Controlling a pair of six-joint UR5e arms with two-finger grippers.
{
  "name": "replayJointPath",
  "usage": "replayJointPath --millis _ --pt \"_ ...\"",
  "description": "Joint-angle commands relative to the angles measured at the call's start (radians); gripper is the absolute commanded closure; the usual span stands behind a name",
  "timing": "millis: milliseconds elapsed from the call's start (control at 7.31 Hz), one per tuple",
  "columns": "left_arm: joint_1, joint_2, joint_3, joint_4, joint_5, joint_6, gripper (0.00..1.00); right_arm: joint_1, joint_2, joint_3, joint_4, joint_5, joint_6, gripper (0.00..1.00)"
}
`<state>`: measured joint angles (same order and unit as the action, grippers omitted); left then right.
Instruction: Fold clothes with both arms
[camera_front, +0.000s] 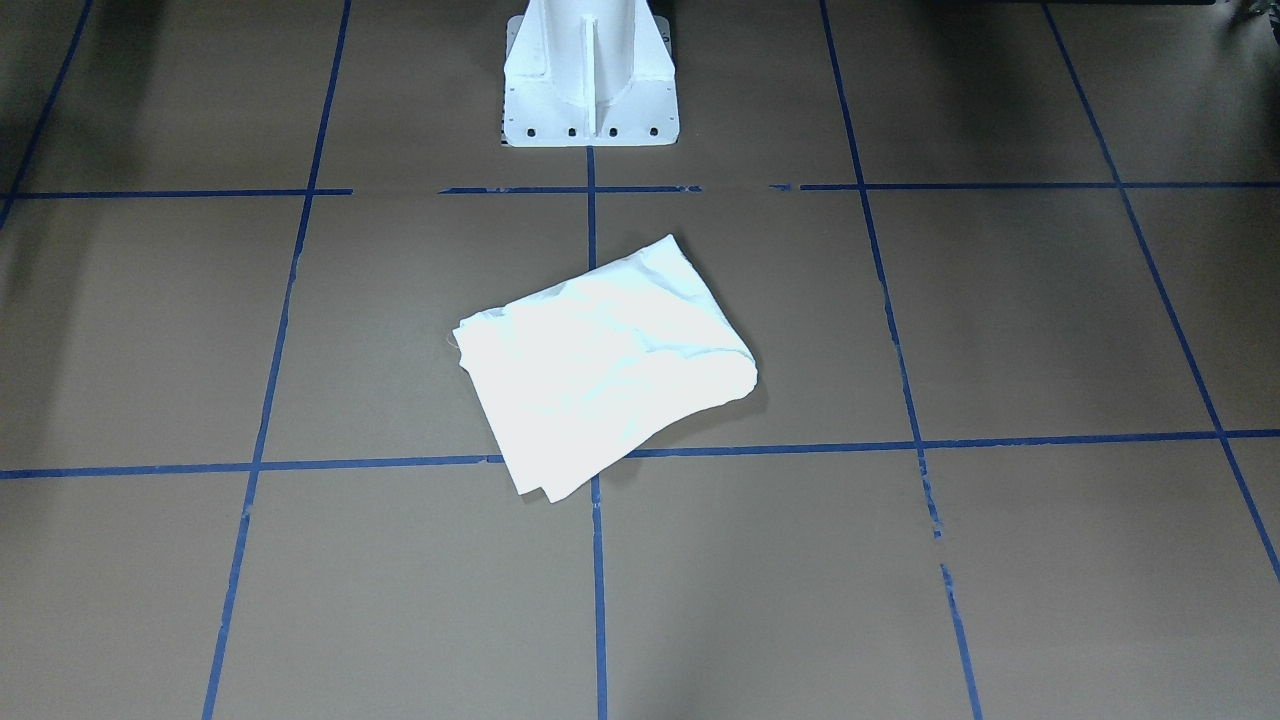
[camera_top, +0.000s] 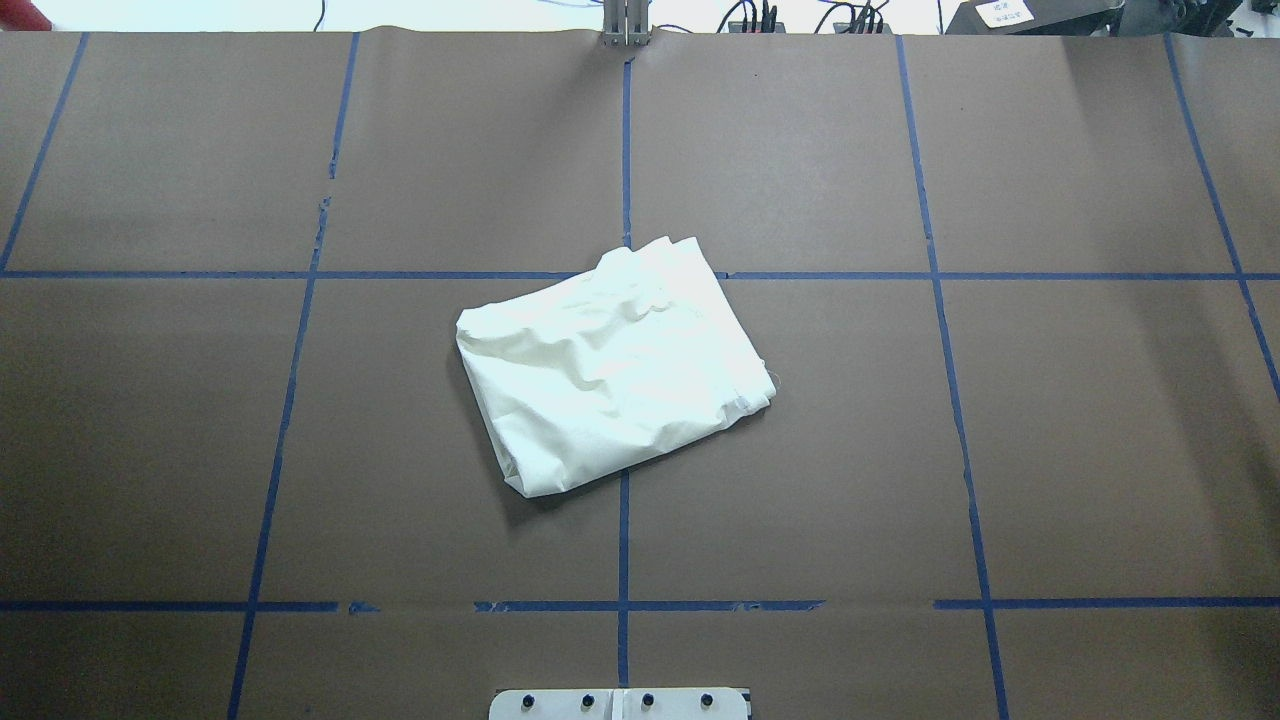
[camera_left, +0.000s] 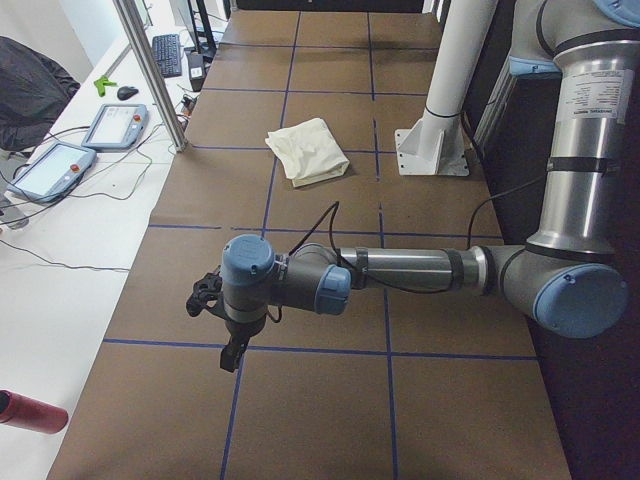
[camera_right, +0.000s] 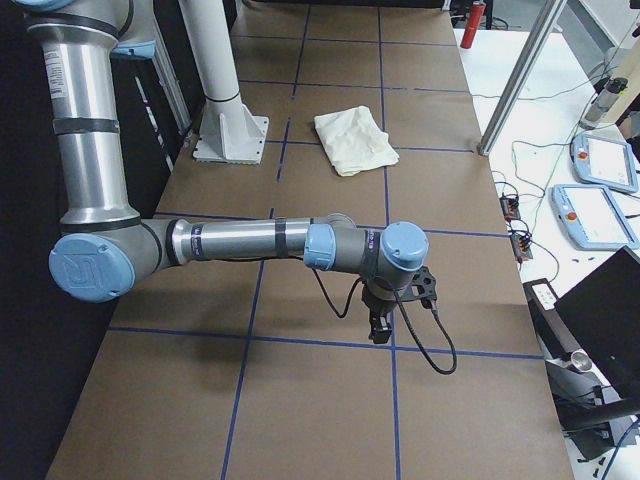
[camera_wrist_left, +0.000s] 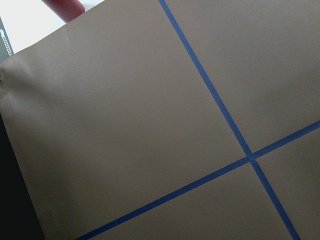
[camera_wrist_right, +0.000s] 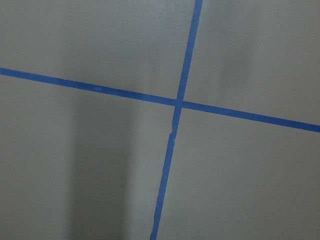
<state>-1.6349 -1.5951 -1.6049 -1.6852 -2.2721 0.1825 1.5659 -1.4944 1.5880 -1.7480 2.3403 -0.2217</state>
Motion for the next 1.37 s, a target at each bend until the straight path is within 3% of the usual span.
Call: replayJointPath --millis 0,547,1231 --pt "0.010 0.027 -0.162 0.212 -0.009 -0.083 0.00 0.003 -0.007 0.000 0.002 0.007 0.002 0.00" --pt "0.013 0.027 -0.063 0.203 -0.020 -0.072 0.00 0.031 -0.023 -0.002 0.002 0.040 0.004 0.00" --pt "0.040 0.027 -0.058 0.190 -0.020 -0.072 0.00 0.054 -0.046 -0.002 0.022 0.042 0.007 0.00"
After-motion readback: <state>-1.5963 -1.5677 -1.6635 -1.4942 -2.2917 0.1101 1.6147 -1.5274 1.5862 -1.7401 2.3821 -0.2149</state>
